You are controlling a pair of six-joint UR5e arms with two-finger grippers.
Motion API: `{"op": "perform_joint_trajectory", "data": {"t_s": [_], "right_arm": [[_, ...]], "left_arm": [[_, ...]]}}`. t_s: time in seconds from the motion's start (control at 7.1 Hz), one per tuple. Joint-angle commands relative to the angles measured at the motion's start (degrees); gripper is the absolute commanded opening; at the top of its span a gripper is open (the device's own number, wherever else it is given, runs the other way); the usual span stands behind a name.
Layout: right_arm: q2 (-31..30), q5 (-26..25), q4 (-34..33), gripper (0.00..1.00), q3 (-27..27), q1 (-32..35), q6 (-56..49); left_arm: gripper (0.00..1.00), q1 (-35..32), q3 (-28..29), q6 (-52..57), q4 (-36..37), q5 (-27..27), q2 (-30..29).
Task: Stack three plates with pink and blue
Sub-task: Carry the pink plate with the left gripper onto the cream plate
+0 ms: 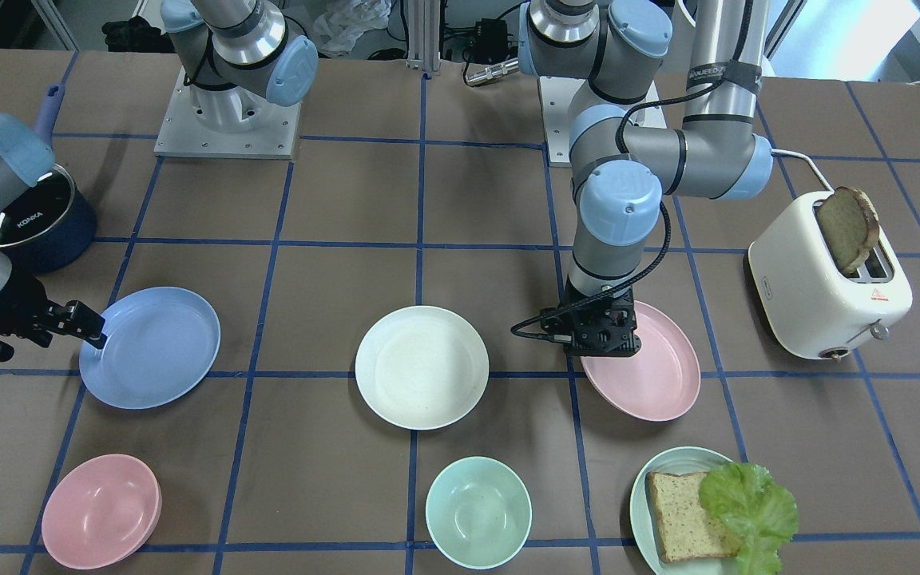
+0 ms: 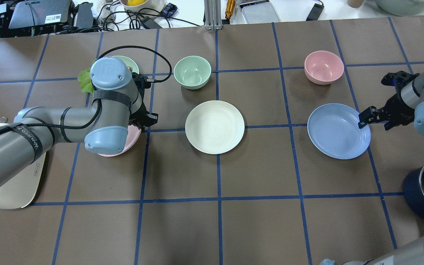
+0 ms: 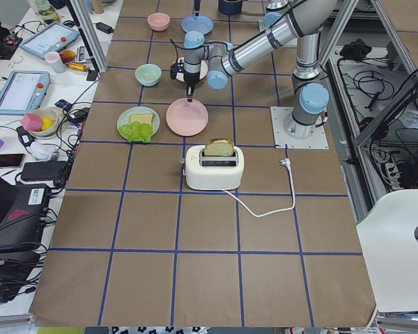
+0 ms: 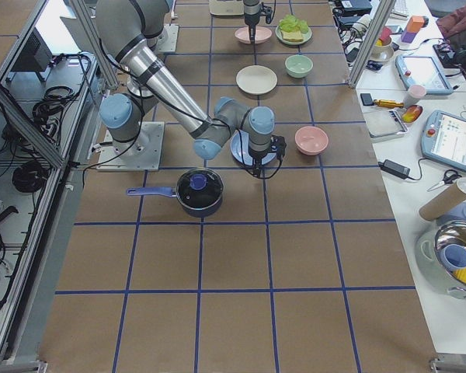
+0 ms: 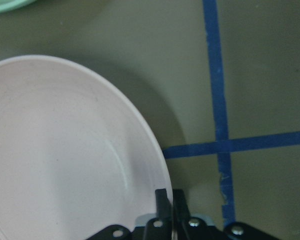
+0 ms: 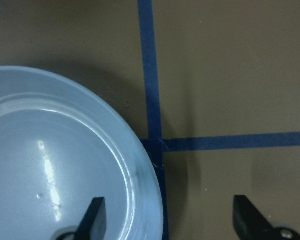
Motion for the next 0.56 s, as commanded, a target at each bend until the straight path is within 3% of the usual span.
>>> {"op": "perform_joint_trajectory", "data": {"t_s": [0.0, 0.14, 0.42], "right_arm": [[0.2, 1.3, -0.2, 0.73, 1.6, -0.5, -2.2], [0.3, 1.3, -0.2, 0.64, 1.7, -0.5, -2.2], [0.4, 1.2, 0.1, 0.36, 1.8, -0.5, -2.1]], "left_arm": [[0.00, -8.9, 13.7, -15.0, -14.6, -0.5, -2.2], [0.00, -12.5, 16.0, -20.8, -14.9, -0.8, -4.2], [0.00, -17.0, 20.3, -23.7, -14.7, -0.8, -8.1]]}}
